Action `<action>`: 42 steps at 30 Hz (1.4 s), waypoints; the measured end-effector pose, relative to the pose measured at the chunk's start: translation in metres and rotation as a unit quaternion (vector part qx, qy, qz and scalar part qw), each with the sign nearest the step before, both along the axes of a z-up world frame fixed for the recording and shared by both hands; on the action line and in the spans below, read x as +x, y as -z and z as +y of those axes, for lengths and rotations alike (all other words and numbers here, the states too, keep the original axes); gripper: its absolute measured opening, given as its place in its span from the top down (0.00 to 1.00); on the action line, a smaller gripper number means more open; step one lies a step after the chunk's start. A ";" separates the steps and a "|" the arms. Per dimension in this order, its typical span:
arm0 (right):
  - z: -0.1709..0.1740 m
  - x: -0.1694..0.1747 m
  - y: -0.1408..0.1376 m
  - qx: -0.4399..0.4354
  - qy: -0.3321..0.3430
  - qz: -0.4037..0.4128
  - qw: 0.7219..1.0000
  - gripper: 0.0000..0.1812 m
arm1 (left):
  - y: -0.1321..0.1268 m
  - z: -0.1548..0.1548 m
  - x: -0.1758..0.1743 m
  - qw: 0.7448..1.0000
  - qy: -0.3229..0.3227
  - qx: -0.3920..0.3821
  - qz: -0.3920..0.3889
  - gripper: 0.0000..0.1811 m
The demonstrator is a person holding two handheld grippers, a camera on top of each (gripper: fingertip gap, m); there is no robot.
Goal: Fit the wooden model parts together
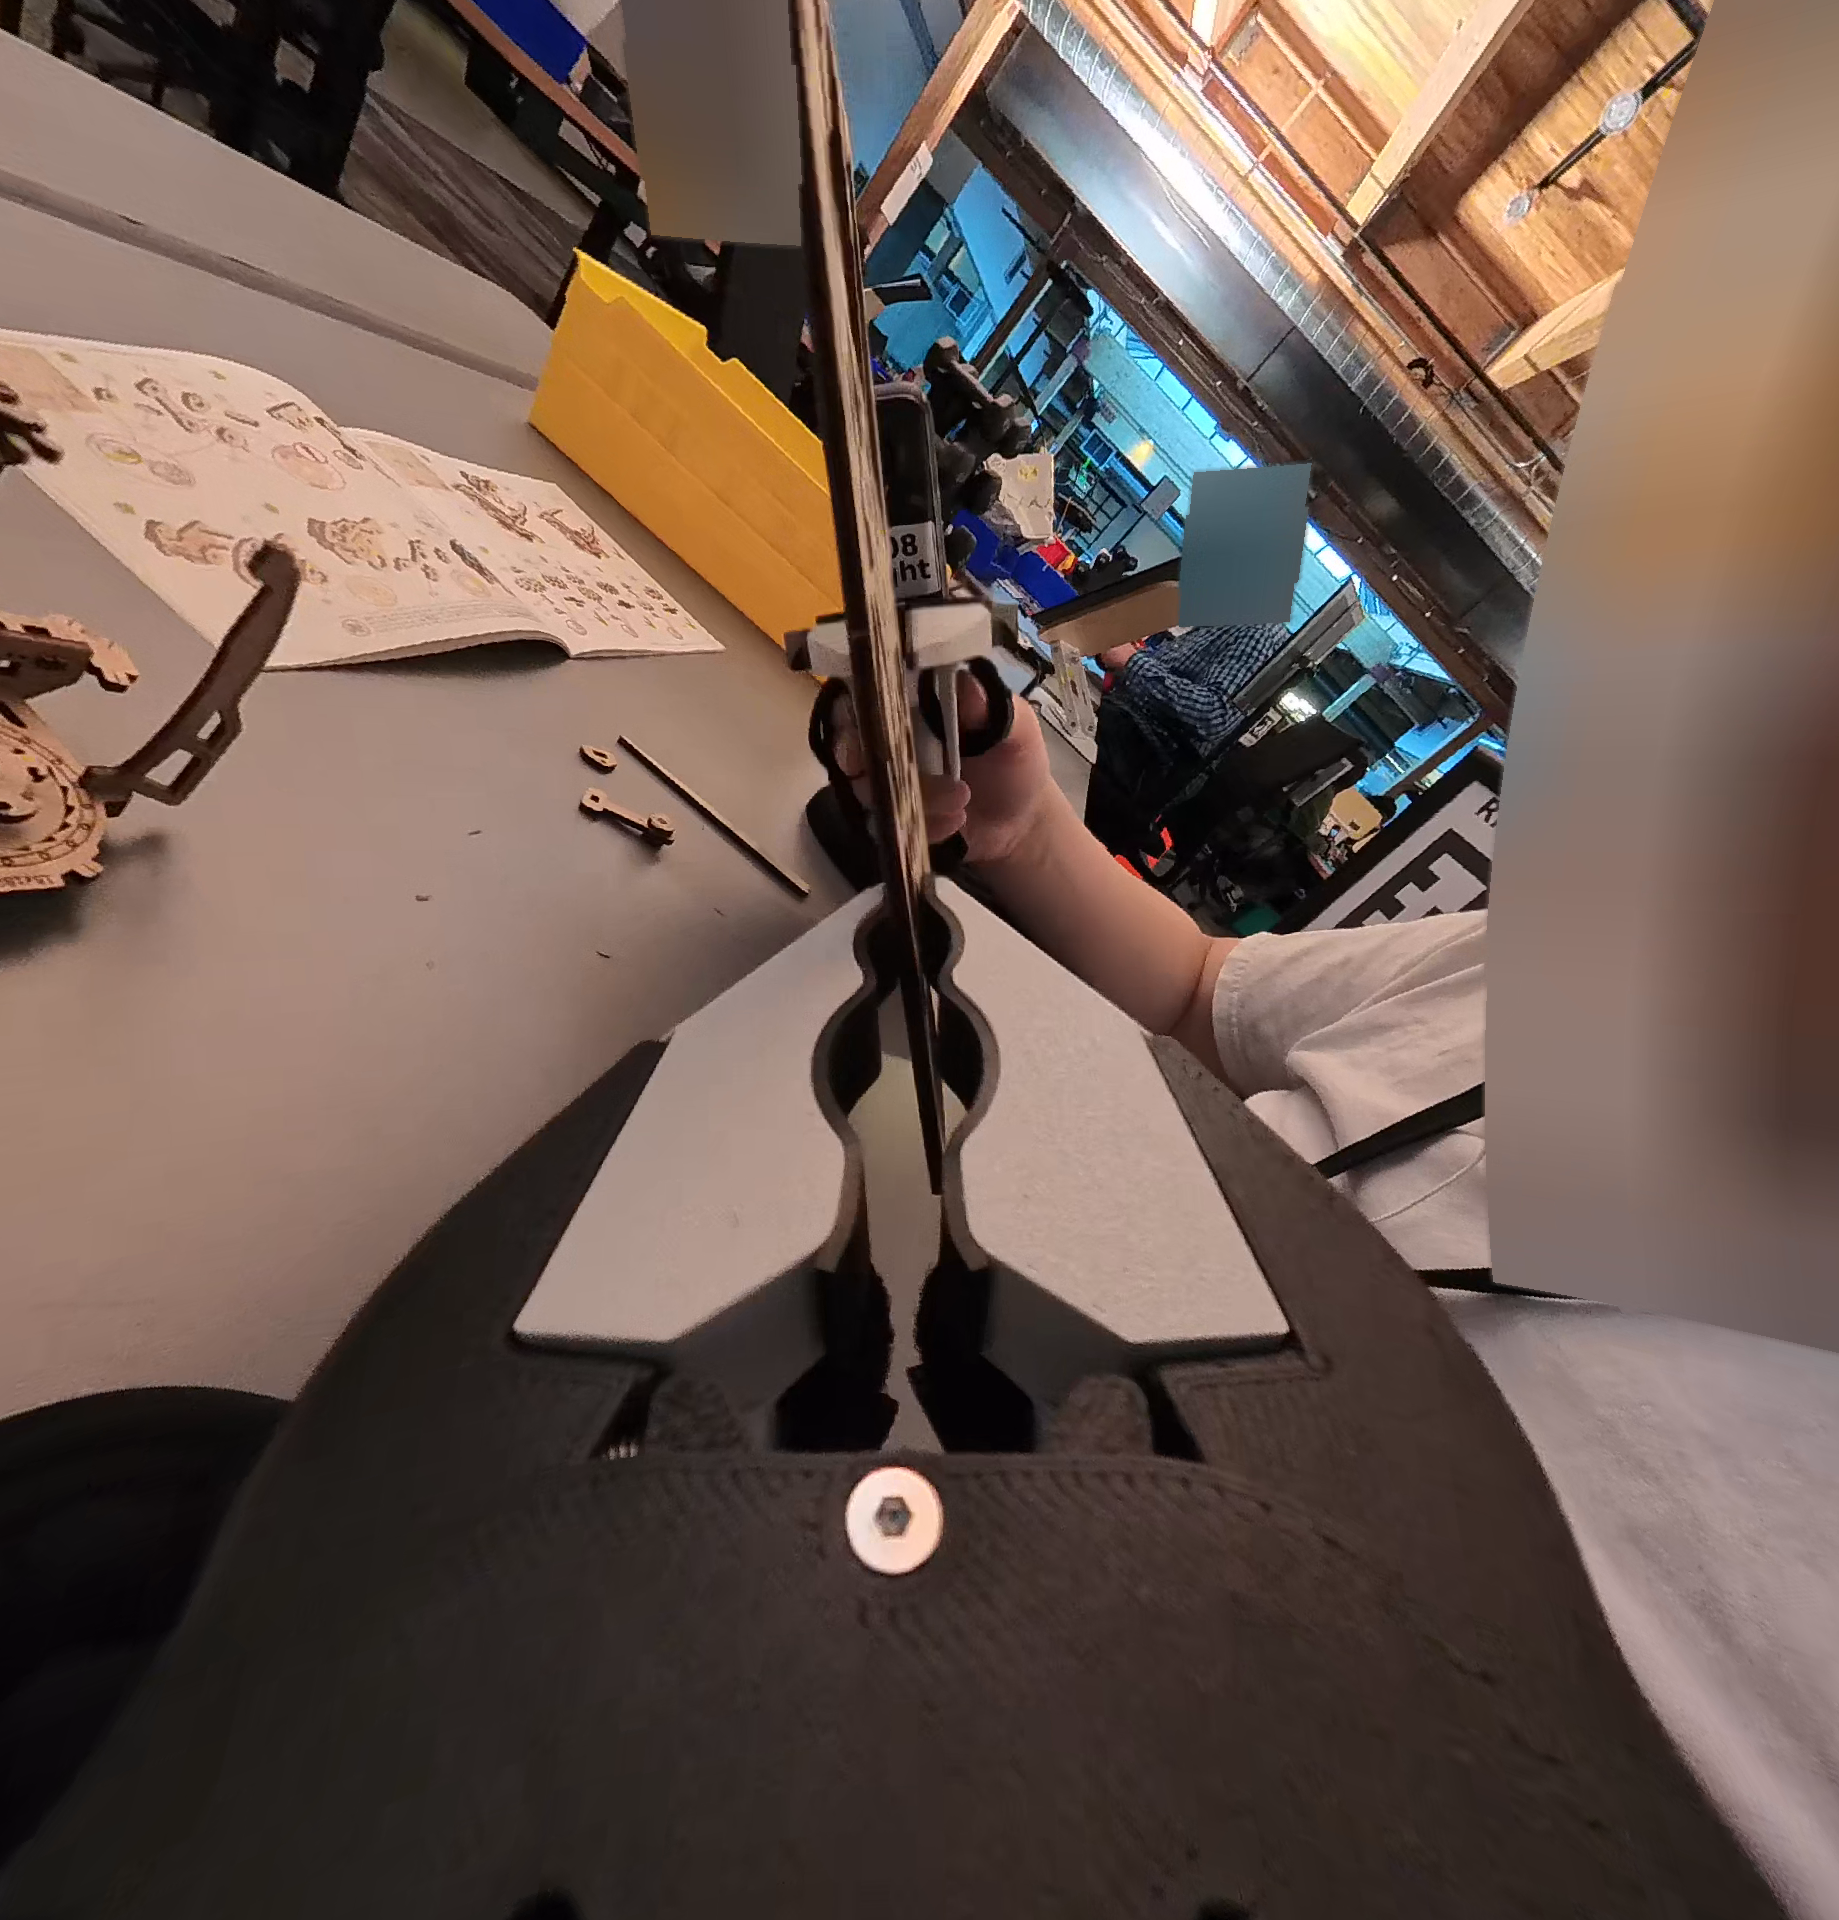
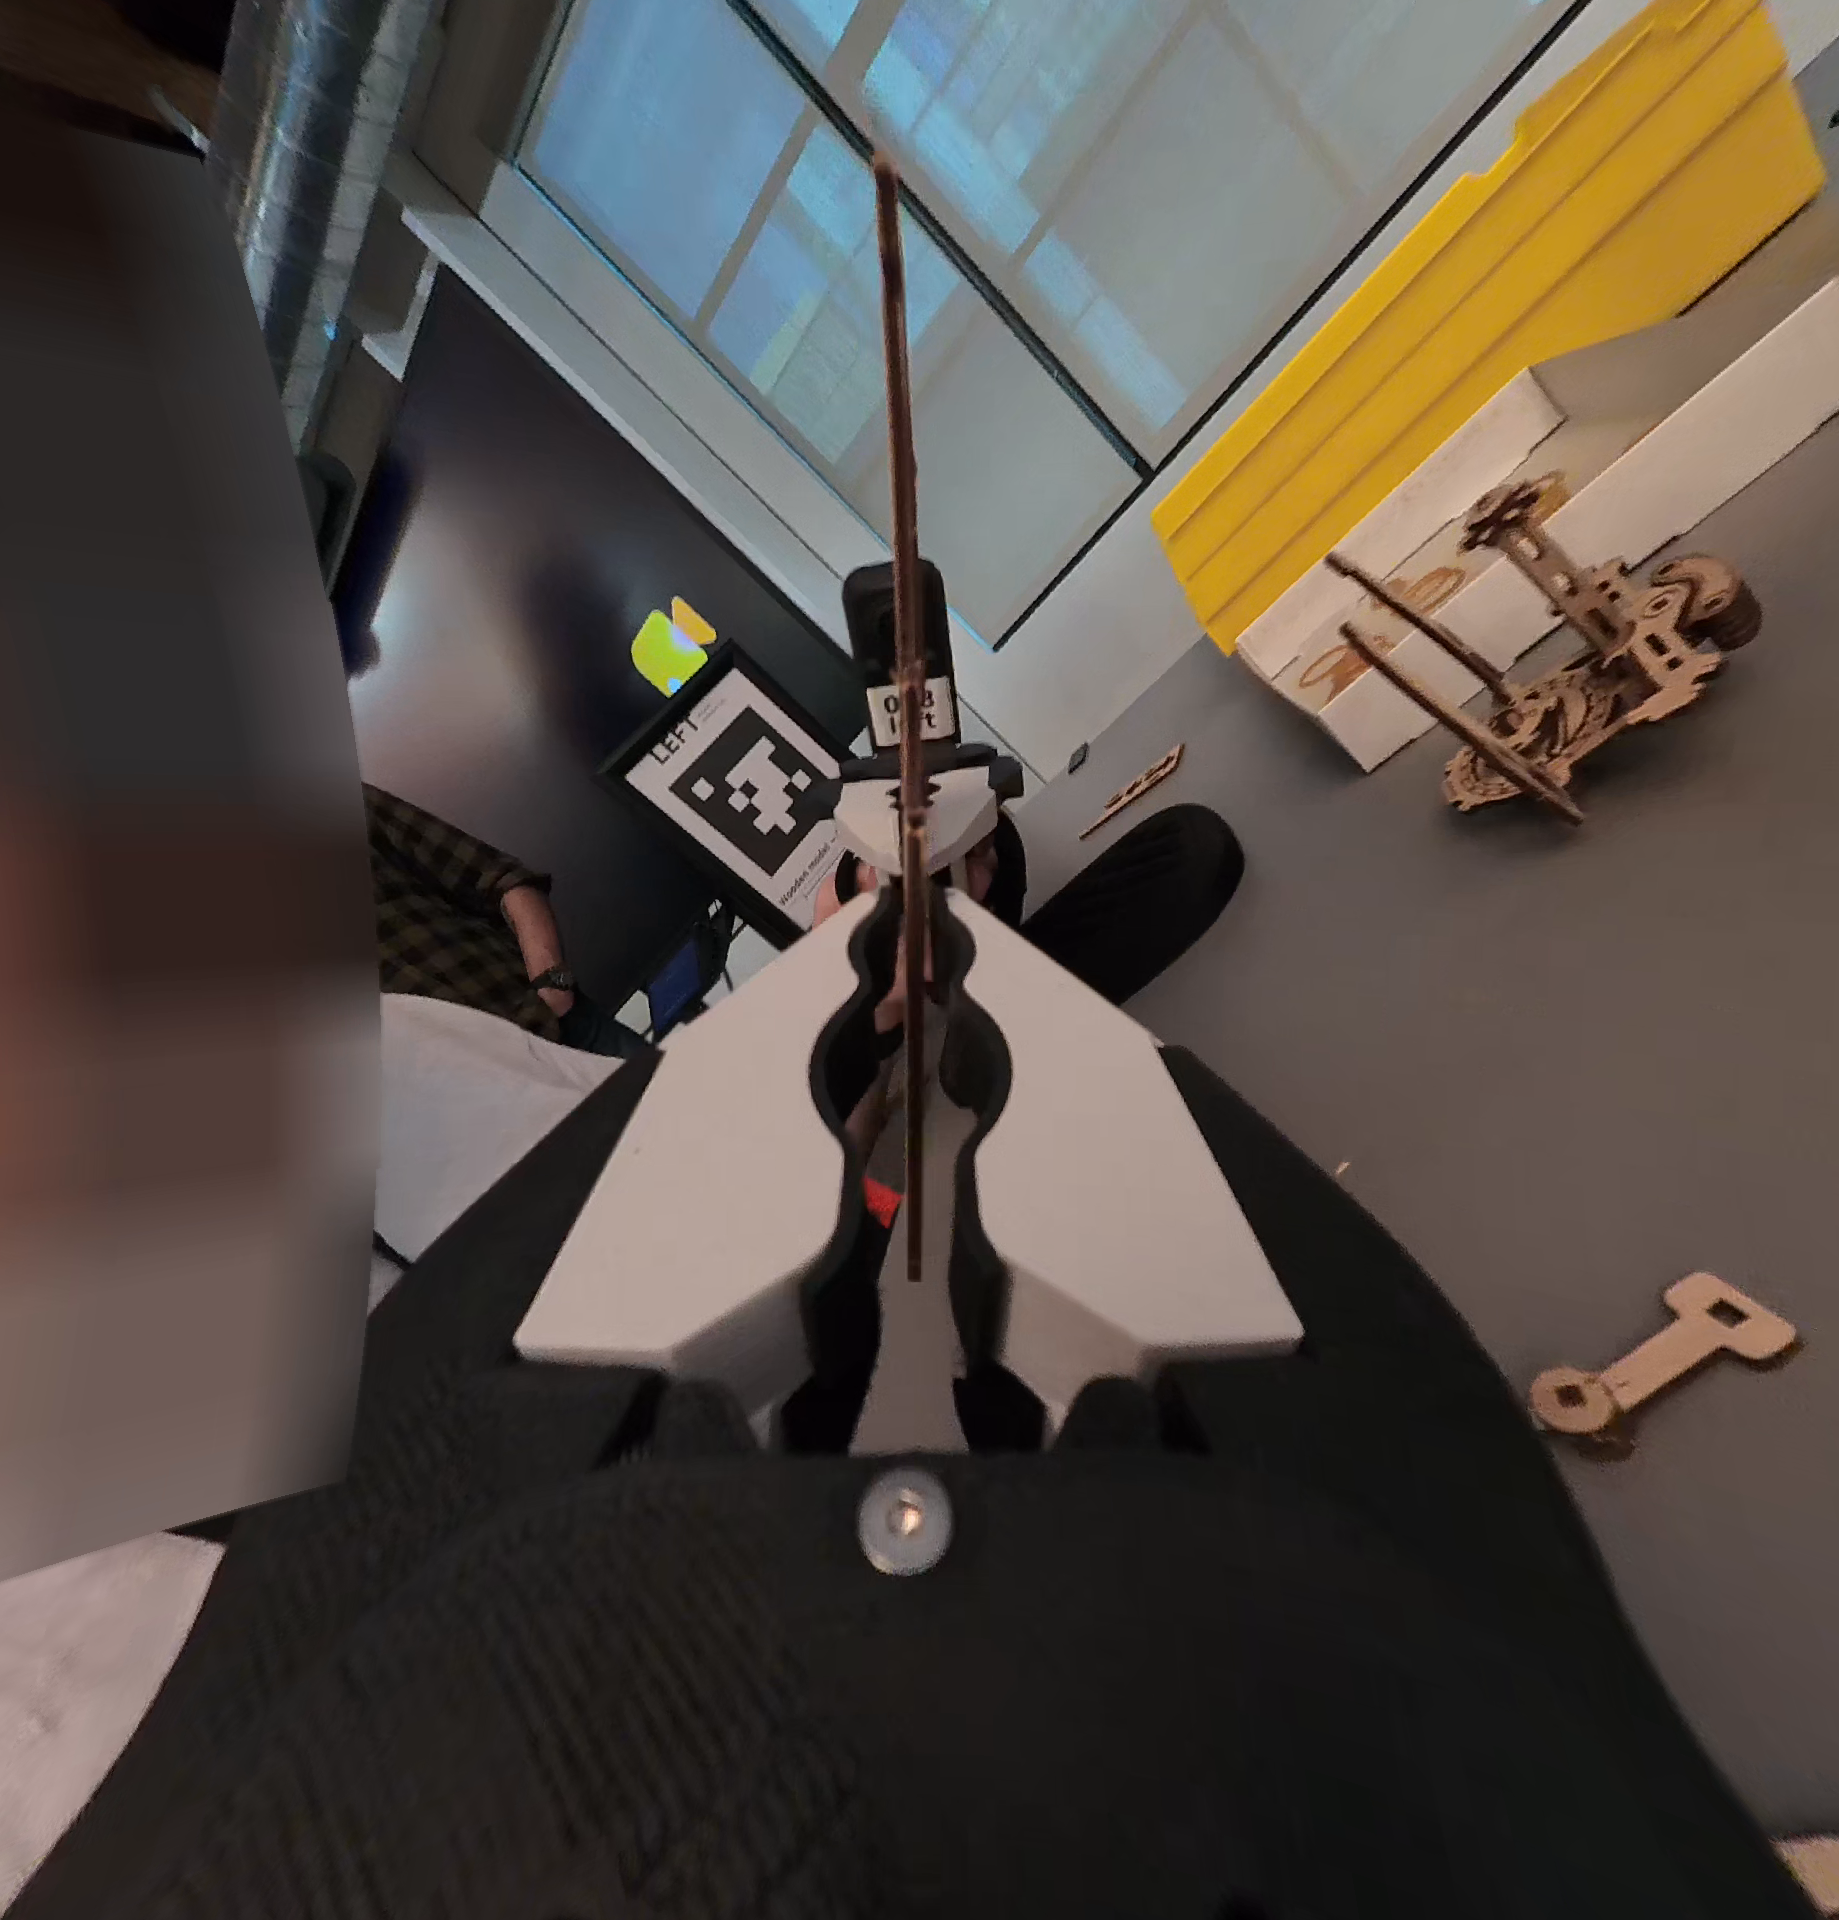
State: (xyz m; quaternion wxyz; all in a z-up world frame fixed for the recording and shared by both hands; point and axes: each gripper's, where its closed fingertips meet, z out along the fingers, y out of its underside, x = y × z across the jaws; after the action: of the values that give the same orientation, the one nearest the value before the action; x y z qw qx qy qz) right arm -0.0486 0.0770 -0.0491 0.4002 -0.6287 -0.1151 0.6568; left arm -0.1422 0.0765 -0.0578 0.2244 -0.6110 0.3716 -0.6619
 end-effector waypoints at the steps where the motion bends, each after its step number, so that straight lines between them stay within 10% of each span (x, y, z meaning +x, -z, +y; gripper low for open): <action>1: 0.002 0.003 0.000 0.001 0.010 -0.001 1.000 0.98 | 0.001 0.000 -0.001 1.000 -0.001 -0.003 0.001 1.00; 20: -0.011 -0.013 0.010 -0.004 -0.027 -0.074 0.997 1.00 | 0.002 -0.014 0.000 0.999 0.028 -0.005 -0.021 0.86; 42: -0.007 -0.005 0.036 0.043 -0.006 -0.206 0.978 0.95 | 0.038 -0.018 0.038 0.992 0.066 -0.008 0.106 0.99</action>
State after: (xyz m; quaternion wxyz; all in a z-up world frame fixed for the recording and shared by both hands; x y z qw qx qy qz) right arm -0.0533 0.0701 -0.0849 0.3907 -0.7322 -0.2270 0.5096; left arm -0.1043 0.0587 -0.0961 0.1343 -0.6539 0.4273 -0.6097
